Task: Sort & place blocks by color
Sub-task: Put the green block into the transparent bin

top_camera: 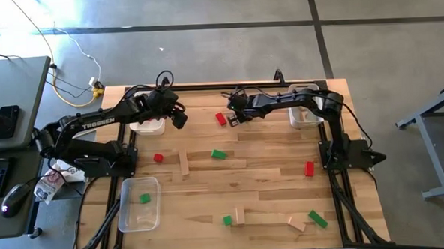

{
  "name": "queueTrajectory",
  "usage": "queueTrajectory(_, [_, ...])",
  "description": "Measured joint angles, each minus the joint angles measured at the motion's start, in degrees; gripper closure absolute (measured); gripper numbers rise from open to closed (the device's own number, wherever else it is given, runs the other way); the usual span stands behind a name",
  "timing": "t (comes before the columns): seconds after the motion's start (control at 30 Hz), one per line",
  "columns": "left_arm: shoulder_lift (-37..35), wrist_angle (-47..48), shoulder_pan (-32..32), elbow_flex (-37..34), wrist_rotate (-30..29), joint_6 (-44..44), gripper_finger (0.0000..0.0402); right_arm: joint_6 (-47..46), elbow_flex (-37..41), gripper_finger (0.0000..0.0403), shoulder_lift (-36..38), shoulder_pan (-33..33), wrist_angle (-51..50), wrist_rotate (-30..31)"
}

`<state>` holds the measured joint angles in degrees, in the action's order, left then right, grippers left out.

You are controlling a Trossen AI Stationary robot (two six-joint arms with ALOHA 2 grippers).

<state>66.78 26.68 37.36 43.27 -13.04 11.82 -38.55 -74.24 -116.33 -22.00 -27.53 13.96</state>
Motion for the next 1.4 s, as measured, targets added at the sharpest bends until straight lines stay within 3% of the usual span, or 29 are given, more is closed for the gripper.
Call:
queueTrajectory(0.33, [0.0, 0.0, 0.0, 0.0, 0.0, 0.0, 0.019, 8.98, 0.05, 0.0327, 0.58, 0.18, -0.14, -0.84])
queueTrajectory(0.77, [-0.02, -0.04, 0.01, 0.0, 1.49, -0.87, 0.019, 21.43, 0.15, 0.0326, 7.27, 4.05, -1.14, -5.56])
queueTrajectory(0.97, [-0.02, -0.35, -0.01, 0.0, 9.52, -5.17, 0.019, 26.78, 0.13, 0.0326, 11.18, 5.93, -0.64, -9.09])
queueTrajectory(1.23, [-0.02, -6.17, -1.11, 0.0, 27.27, -11.52, 0.019, 33.72, 0.04, 0.0325, 15.18, 8.72, 4.12, -14.5])
queueTrajectory(1.4, [-0.02, -10.38, -4.41, 0.0, 31.52, -16.35, 0.019, 37.52, 0.04, 0.0325, 16.15, 10.63, 6.53, -18.22])
